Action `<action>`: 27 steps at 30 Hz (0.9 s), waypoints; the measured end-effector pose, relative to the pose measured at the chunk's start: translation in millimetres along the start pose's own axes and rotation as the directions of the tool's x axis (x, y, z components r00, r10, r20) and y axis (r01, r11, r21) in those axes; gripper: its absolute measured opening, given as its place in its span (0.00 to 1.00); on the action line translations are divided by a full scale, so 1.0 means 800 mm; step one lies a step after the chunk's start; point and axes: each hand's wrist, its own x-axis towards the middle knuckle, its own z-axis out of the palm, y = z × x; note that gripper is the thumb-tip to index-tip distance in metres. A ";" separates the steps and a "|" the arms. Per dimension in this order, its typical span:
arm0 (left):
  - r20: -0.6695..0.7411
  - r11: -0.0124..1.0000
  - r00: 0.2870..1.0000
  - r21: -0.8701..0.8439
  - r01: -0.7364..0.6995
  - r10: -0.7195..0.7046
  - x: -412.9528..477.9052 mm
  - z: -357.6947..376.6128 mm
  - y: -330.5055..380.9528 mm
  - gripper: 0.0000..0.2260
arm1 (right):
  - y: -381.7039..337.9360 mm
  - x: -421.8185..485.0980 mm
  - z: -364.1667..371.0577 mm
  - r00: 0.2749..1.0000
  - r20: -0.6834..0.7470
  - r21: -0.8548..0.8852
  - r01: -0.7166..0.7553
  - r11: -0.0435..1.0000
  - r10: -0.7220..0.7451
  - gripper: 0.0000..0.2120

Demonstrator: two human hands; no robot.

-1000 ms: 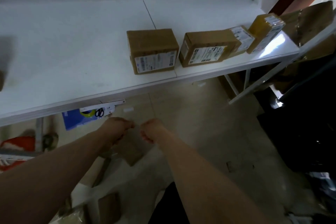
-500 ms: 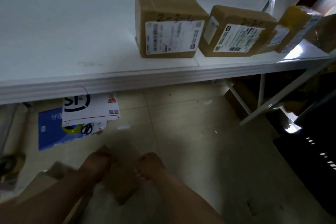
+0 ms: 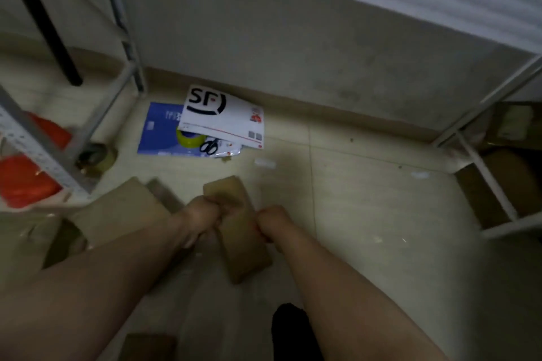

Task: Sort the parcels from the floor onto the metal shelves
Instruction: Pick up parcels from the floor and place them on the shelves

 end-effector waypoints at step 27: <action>-0.026 0.891 0.980 -0.422 0.169 -0.198 -0.033 -0.096 -0.061 0.08 | 0.000 0.012 0.042 0.999 0.029 0.408 0.014 0.913 -0.029 0.30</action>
